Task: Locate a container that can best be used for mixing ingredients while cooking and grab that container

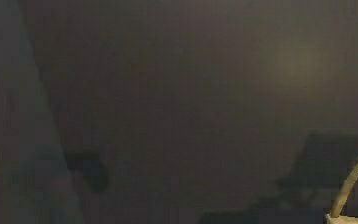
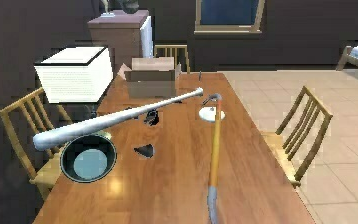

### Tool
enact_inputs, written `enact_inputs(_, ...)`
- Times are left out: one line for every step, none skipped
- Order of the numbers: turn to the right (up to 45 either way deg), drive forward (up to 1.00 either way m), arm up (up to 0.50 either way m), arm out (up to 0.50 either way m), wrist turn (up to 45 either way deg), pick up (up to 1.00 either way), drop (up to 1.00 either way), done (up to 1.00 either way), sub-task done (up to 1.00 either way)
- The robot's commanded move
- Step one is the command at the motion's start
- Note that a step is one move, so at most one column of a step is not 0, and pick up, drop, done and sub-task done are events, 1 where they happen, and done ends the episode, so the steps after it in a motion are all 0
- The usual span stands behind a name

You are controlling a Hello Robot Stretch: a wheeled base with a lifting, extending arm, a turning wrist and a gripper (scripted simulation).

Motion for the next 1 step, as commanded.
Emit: enact_inputs(-24.0, 0.0, 0.0, 0.0, 0.0, 0.0, 0.0, 0.0, 0.0)
